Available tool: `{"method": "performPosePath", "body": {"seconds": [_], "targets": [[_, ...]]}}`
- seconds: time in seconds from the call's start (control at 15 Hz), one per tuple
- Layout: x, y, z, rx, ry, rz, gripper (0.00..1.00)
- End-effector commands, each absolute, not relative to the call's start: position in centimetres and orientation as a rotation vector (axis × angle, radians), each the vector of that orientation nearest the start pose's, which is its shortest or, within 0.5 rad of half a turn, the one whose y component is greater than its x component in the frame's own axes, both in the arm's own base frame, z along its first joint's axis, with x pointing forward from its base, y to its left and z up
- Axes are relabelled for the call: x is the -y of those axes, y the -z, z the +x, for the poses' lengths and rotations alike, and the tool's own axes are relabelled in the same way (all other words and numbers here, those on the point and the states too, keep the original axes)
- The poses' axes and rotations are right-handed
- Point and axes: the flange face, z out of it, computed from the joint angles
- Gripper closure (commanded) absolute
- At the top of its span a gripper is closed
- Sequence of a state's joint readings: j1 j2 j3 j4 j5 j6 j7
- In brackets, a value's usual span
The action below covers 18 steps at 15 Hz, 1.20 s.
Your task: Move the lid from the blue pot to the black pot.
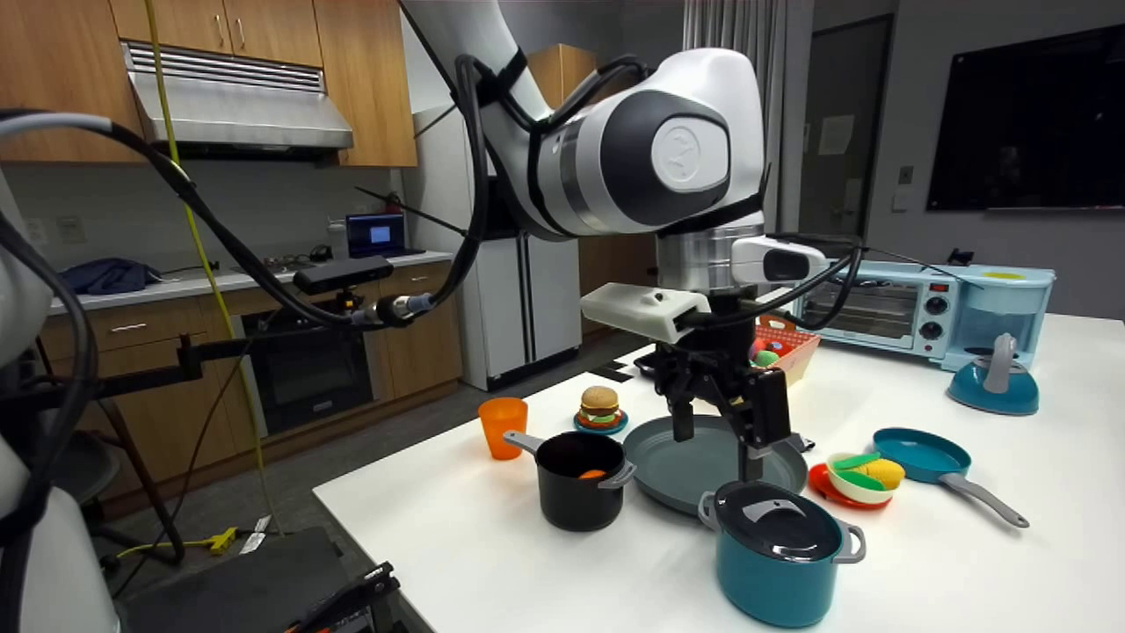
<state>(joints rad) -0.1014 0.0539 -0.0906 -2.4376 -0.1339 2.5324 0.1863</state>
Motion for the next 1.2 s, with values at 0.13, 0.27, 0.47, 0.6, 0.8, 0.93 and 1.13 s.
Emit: {"method": "performPosePath", "body": {"seconds": [0.13,0.27,0.47,0.6,0.8,0.93,1.13], "targets": [[10.7,-28.3,50.1,-0.605,0.112,-3.175,0.00],[11.3,-28.0,50.8,-0.643,0.111,-3.165,0.00],[12.0,-27.1,51.7,-0.657,0.103,-3.170,0.00],[12.4,-26.3,52.1,-0.663,0.084,-3.173,0.00],[12.6,-25.1,52.8,-0.672,0.059,-3.173,0.00],[12.7,-24.4,53.2,-0.669,0.047,-3.176,0.00],[13.1,-23.7,54.0,-0.677,0.038,-3.176,0.13]]}}
